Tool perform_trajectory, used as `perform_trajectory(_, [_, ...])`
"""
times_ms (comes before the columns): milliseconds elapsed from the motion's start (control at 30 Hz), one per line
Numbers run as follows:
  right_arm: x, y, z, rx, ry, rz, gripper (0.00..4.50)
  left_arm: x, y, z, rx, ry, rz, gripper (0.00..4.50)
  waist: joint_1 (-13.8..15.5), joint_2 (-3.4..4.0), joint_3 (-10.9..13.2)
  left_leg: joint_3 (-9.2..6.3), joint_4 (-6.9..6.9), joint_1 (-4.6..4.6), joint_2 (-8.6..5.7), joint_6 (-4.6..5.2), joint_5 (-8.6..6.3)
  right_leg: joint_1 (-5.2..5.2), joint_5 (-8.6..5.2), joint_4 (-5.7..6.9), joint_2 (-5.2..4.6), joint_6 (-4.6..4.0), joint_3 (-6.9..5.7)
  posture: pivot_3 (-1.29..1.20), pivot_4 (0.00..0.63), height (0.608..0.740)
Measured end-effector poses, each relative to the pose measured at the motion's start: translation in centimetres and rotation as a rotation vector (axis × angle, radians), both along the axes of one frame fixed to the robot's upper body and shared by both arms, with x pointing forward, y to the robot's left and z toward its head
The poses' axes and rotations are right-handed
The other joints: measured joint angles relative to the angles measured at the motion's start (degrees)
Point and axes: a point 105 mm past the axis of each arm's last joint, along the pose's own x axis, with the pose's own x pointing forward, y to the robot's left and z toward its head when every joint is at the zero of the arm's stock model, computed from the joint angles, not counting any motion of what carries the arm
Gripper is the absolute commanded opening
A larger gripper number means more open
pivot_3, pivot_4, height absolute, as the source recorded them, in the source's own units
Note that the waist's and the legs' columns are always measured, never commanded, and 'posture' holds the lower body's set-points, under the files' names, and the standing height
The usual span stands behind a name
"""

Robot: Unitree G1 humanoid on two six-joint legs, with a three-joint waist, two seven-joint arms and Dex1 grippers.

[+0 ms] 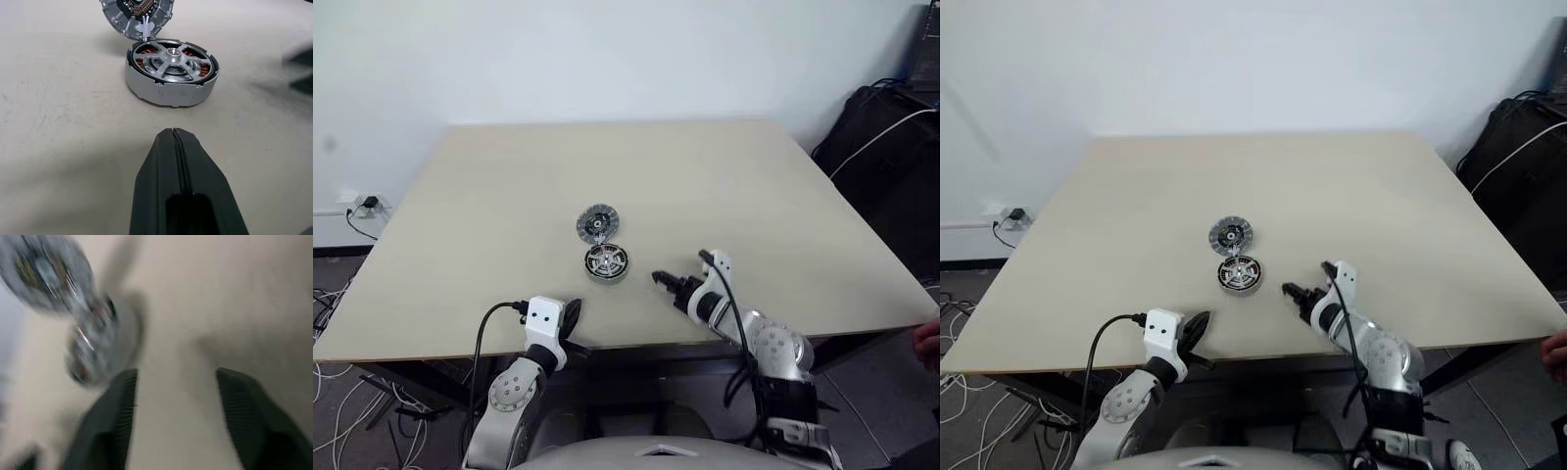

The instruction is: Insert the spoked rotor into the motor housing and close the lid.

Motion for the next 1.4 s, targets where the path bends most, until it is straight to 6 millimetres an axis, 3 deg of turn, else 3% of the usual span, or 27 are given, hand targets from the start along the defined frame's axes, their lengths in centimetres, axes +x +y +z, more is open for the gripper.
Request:
perform_trajectory(167, [-0.3,1.1,-0.2,-0.305,-0.173,0.164,0.1,0.0,-0.3,0.1,-0.006,-0.002,-0.008,0.0,0.0,-0.07,0.0,0.01,0.09,0.01,0.0,0.0,0.0,0.01,0.03,0.0,-0.01,0.05,-0.06,0.0,0.0,0.74])
perform_trajectory(200, [-0.3,1.3,0.0,-0.358,-0.217,0.203,0.02,0.1,-0.4,0.1,-0.006,-0.004,-0.009,0.0,0.1,-0.1,0.0,0.0,0.09,0.01,0.0,0.0,0.0,0.02,0.03,0.0,-0.01,0.06,-0.07,0.0,0.0,0.74])
perform_trajectory(367, [0.9,3.2,1.9,-0.59,-0.504,0.392,0.02,0.1,-0.3,0.0,-0.003,-0.002,-0.008,0.0,0.2,-0.41,0.3,0.0,0.14,0.01,0.03,-0.01,0.01,0.04,0.03,0.02,0.06,0.06,-0.13,0.0,0.0,0.74])
perform_trajectory(600, [4.3,6.5,3.4,-0.624,-0.626,0.421,0.02,0.3,-0.3,0.1,-0.002,-0.01,-0.012,0.0,0.4,-0.74,0.4,0.01,0.25,0.01,0.04,-0.02,0.02,0.1,0.1,0.07,0.08,0.1,-0.16,0.0,0.0,0.74])
perform_trajectory(800, [6.6,8.6,3.5,-0.627,-0.624,0.431,0.02,0.5,-0.3,0.3,-0.003,-0.026,-0.009,0.0,0.4,-0.75,0.4,0.02,0.25,0.01,0.04,-0.06,0.04,0.1,0.12,0.08,0.1,0.1,-0.18,0.0,0.0,0.74])
perform_trajectory(933, [7.5,8.7,3.4,-0.626,-0.607,0.416,0.02,0.4,-0.1,0.3,-0.001,-0.025,0.0,0.0,0.3,-0.74,0.4,0.09,0.25,0.03,0.04,-0.08,0.05,0.09,0.14,0.14,0.11,0.11,-0.25,0.0,0.0,0.74])
perform_trajectory(1200, [7.0,9.8,1.4,-0.598,-0.54,0.487,0.02,0.4,0.0,0.2,-0.002,-0.025,0.012,0.0,0.1,-0.73,0.4,0.17,0.25,0.08,0.05,-0.11,0.08,0.09,0.16,0.22,0.14,0.12,-0.24,0.0,0.0,0.74])
perform_trajectory(1400, [6.9,10.1,1.2,-0.625,-0.504,0.544,0.02,0.4,0.1,0.4,-0.002,-0.035,0.014,0.0,-0.1,-0.66,0.1,0.2,0.25,0.22,0.08,-0.12,0.08,0.16,0.17,0.27,0.14,0.11,-0.18,0.0,0.0,0.74])
